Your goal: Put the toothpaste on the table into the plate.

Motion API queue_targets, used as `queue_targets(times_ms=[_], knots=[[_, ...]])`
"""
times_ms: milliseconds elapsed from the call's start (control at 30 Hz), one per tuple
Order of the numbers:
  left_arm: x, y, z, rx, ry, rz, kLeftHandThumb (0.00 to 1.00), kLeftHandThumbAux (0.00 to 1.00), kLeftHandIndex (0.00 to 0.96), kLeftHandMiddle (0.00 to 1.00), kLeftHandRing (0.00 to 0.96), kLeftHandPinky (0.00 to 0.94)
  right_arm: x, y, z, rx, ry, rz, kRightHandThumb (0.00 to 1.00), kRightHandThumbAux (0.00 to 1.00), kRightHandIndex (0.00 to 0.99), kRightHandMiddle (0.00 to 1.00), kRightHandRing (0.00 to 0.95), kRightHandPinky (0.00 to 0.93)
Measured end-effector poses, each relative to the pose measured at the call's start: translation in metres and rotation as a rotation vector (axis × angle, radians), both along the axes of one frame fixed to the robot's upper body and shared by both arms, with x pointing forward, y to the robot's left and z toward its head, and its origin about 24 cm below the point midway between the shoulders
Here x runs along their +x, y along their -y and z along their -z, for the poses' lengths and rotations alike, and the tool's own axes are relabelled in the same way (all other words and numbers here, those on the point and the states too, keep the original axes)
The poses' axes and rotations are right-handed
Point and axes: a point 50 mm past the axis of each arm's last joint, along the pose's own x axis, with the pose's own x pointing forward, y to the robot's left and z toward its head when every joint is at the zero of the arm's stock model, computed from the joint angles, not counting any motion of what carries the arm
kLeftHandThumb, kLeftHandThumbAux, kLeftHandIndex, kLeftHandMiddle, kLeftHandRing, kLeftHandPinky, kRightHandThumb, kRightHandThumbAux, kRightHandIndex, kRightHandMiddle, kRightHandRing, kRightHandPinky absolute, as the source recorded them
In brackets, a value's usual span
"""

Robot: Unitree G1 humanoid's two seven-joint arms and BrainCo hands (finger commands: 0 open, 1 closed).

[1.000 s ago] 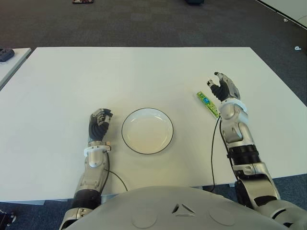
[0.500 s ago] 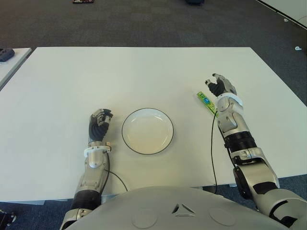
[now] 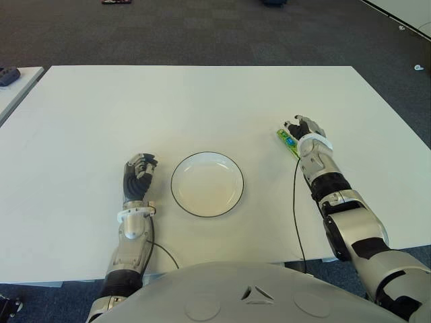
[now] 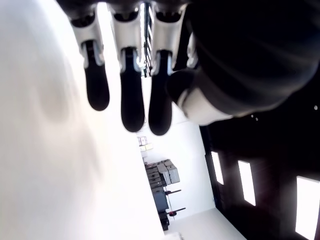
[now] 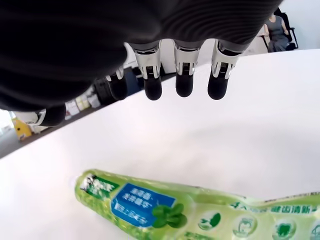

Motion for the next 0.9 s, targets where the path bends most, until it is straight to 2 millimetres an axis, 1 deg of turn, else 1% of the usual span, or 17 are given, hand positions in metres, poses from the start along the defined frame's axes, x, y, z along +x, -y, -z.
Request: queue_targets(times_ms=[300,533,900], knots=[[0.000,0.000,0.000,0.011,0.002,-0.011,0.703,0.721,0.427,0.507,0.512,0.504,-0.004,-0.003,0.014,-0.028,-0.061,-0.007,0.551,0.113,0.000,0.000,0.000,0.000],[-0.001,0.000,0.000,0.020,0.007,-0.015,0.703,0.720,0.427,0.522,0.525,0.509,-0.008,-0.001,0.023,-0.038,-0.105,-0.009,0.555,0.116,0.000,0.000,0.000,0.000],[-0.001,0.001,-0.001,0.036,0.005,-0.012,0.704,0.720,0.427,0.525,0.521,0.493,-0.008,-0.005,0.024,-0.060,-0.111,-0.030,0.540,0.131,0.000,0.000,0.000,0.000]])
